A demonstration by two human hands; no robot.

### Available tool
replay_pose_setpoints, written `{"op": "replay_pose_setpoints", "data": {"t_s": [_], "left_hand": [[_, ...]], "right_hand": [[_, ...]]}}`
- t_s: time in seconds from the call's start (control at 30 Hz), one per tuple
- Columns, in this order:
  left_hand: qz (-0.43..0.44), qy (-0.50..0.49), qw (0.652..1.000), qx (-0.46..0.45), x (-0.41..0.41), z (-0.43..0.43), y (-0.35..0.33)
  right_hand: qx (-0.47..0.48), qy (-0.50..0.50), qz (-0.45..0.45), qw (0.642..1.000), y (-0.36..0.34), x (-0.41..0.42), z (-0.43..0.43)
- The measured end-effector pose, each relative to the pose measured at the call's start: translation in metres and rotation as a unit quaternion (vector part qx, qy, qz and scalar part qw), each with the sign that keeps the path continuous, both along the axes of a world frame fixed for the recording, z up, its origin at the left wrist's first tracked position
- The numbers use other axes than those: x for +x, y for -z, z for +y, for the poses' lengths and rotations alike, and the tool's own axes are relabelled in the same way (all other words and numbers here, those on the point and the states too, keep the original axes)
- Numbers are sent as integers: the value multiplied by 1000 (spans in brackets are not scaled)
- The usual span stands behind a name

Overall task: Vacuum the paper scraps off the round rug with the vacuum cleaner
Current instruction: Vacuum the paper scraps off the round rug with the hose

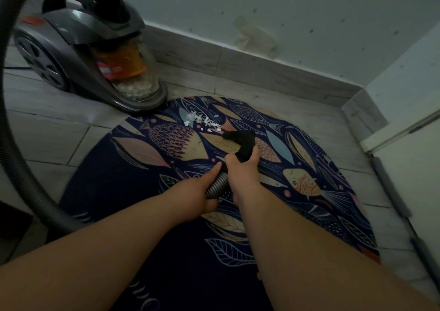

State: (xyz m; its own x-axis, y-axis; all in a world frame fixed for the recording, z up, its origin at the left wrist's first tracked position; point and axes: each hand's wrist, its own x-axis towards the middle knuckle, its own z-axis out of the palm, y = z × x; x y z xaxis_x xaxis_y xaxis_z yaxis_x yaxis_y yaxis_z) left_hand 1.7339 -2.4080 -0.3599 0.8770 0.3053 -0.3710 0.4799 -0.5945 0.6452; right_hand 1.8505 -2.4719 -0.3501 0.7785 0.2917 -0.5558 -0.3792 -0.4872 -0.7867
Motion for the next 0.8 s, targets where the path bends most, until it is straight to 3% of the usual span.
{"op": "replay_pose_setpoints", "data": {"t_s": [0.8], "left_hand": [[-14, -43, 999, 7, -30, 37, -3]], "right_hand": [[-12, -66, -9, 998, 2, -19, 51]]}}
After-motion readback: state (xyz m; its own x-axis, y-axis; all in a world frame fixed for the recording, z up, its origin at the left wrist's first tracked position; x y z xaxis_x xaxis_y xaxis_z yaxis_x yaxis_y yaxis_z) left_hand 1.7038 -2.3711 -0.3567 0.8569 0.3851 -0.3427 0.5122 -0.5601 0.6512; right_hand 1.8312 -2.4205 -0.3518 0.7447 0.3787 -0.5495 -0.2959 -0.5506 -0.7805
